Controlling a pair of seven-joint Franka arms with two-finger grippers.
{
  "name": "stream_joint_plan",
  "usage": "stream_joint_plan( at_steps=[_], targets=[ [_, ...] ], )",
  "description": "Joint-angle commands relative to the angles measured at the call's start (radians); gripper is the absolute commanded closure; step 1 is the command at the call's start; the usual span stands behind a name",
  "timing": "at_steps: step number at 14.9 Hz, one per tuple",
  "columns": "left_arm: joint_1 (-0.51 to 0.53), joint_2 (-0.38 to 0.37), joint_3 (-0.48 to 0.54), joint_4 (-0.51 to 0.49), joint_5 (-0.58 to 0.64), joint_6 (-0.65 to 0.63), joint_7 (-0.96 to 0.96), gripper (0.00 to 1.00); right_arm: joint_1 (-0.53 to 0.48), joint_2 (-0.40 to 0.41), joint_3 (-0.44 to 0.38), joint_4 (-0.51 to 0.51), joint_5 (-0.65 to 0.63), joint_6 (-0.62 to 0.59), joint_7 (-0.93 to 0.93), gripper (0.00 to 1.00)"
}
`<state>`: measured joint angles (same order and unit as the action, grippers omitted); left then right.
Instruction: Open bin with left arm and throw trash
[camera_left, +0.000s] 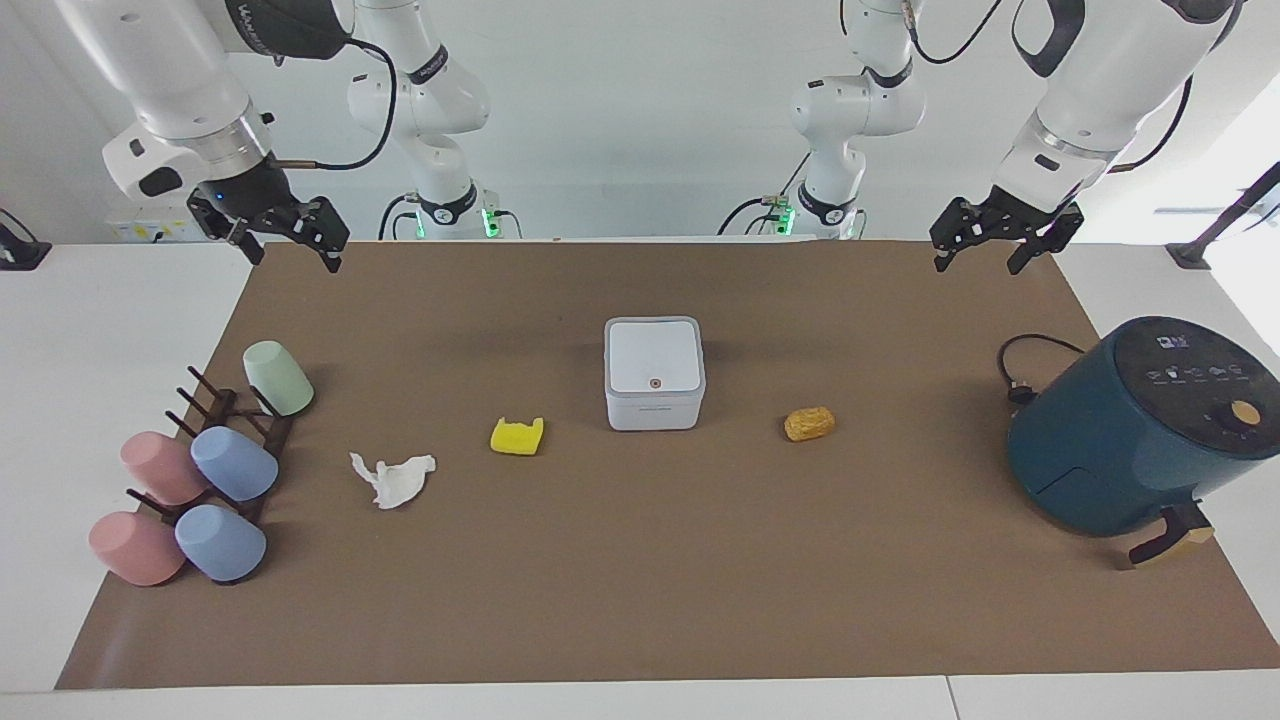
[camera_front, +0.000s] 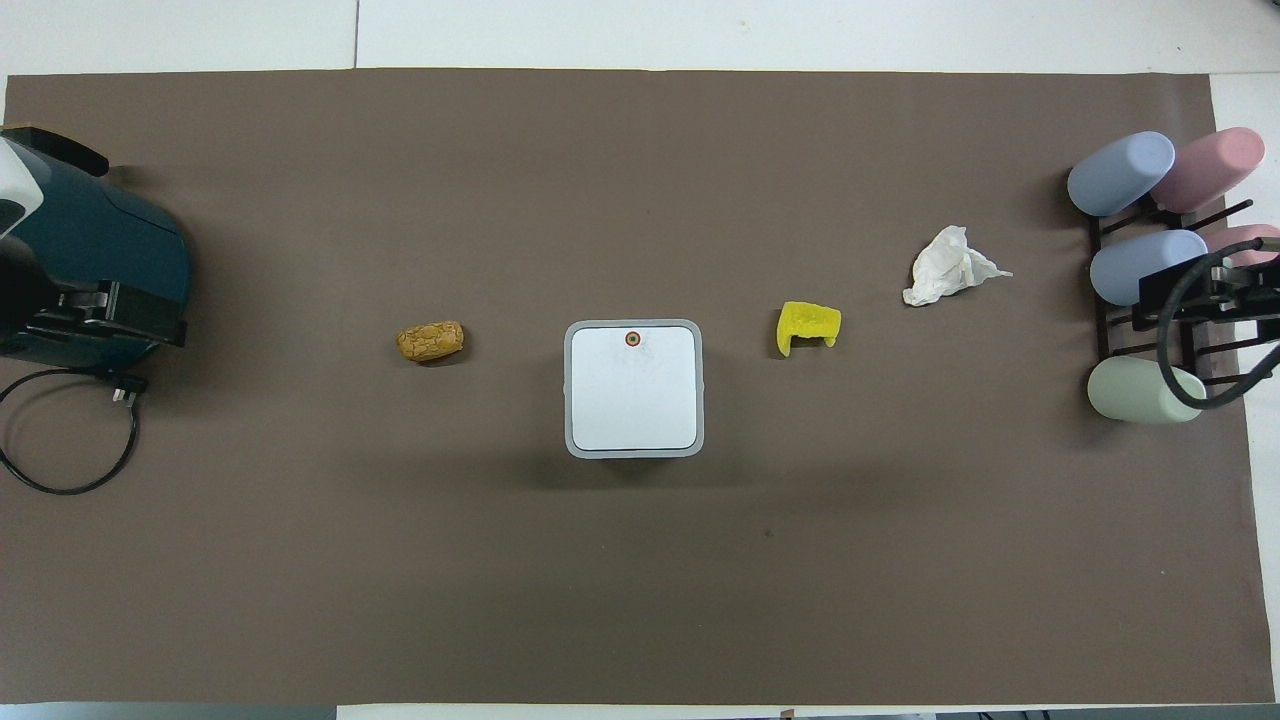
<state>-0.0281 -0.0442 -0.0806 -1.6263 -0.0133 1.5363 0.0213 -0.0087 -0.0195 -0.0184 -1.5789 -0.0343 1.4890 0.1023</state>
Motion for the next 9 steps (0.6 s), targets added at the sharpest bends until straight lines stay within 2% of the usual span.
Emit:
stream_joint_plan(
  at_steps=[1, 8, 9],
  targets=[
    [-0.001, -0.026, -0.002, -0.03, 0.012, 0.015, 0.003, 0.0, -0.013, -0.023, 0.006, -0.026, 0.002, 0.0, -0.02, 0.0],
    [-0.009, -0.026, -0.01, -0.036, 0.012, 0.054, -0.027, 0.02, -0.013, -0.023, 0.006, -0.026, 0.001, -0.001, -0.02, 0.0],
    [-0.035, -0.022, -0.01, -0.04, 0.012, 0.086, -0.064, 0.47, -0.01, -0.023, 0.008, -0.026, 0.001, -0.001, -0.02, 0.0]
  ],
)
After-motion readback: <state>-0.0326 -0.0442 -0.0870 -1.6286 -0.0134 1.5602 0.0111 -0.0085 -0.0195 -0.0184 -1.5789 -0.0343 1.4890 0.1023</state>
